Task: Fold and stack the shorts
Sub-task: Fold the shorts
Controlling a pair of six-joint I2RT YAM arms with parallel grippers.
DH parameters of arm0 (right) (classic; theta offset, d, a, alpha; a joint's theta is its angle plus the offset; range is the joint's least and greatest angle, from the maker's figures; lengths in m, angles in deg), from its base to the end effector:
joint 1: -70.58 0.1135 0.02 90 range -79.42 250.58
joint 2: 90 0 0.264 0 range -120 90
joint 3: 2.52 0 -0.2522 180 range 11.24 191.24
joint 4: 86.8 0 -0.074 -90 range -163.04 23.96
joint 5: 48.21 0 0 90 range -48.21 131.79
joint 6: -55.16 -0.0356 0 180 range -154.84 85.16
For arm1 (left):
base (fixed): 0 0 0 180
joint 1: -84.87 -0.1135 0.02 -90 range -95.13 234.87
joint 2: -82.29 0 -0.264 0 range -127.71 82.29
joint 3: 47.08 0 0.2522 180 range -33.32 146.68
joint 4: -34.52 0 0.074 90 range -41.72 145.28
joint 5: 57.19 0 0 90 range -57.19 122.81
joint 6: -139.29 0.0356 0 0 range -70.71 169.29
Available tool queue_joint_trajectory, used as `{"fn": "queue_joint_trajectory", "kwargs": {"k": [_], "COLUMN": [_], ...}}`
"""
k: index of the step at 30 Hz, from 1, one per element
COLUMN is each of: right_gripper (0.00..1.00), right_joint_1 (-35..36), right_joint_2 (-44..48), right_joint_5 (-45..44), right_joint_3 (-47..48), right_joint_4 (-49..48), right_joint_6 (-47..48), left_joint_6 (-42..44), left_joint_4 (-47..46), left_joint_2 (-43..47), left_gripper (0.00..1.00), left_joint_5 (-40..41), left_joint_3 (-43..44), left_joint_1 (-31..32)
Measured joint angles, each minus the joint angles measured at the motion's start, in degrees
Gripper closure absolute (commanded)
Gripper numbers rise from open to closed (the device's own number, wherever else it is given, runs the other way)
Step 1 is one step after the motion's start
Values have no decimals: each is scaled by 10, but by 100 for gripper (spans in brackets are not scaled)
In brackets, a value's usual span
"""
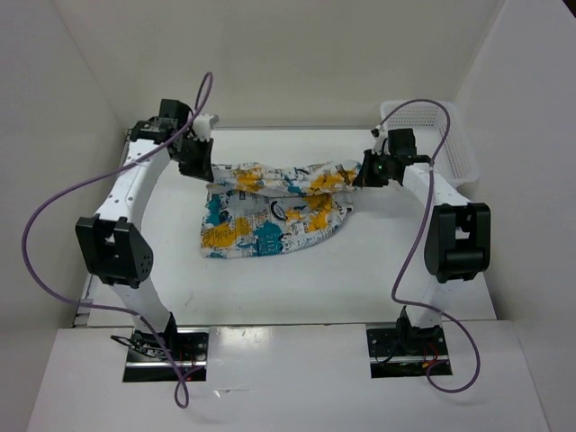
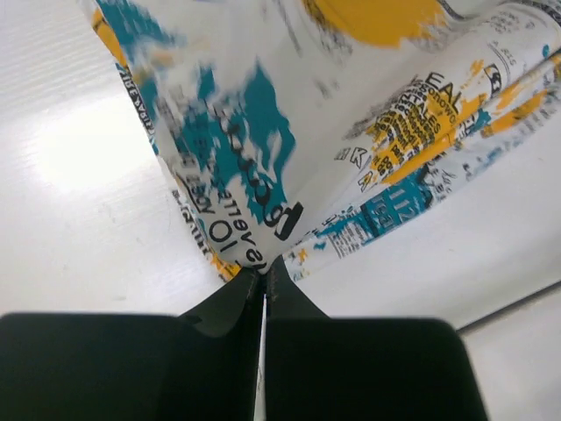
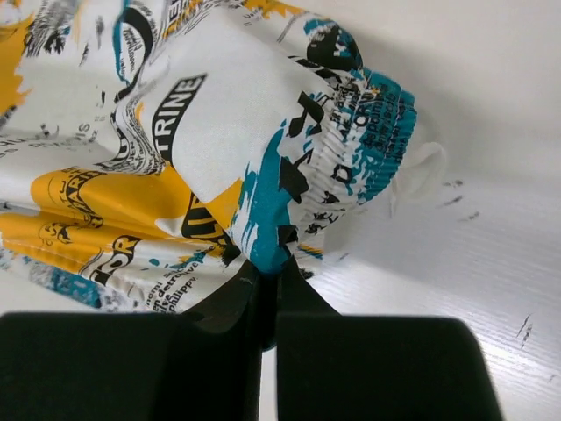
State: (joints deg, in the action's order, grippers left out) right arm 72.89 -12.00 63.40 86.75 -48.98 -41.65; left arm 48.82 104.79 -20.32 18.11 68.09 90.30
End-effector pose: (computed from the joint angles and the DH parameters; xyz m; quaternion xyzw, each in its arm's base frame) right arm 0.3881 0.0288 0.2335 -0.0269 0.9264 0.2023 0.3164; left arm 0.3792 -0.0451 0.3343 0.0768 0.9502 -0.1369 0.2691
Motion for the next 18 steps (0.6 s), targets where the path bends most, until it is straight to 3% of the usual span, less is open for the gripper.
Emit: {"fn": "queue_joint_trajectory", "kwargs": {"k": [3,7,14,18], "right_gripper": [100,100,100,100], "right_joint_1": [1,4,44,64], "right_joint_2": [31,41,39,25], "right_joint_5": [25,40,31,22], "right_joint_3": [3,-3,-68,-93], "right_joint_4": [2,16,63,74], "right_joint_6": [19,52,117,136], "left_joint_6": [0,-1,-1,0], "left_joint_4": [46,82,95,101], "left_joint_2": [49,116,102,54], "left_gripper": [100,100,100,100], "left_joint_5": [3,28,76,94], "left_joint_3": [9,-131,-309,-338], "left_joint_1": [1,42,104,123]}}
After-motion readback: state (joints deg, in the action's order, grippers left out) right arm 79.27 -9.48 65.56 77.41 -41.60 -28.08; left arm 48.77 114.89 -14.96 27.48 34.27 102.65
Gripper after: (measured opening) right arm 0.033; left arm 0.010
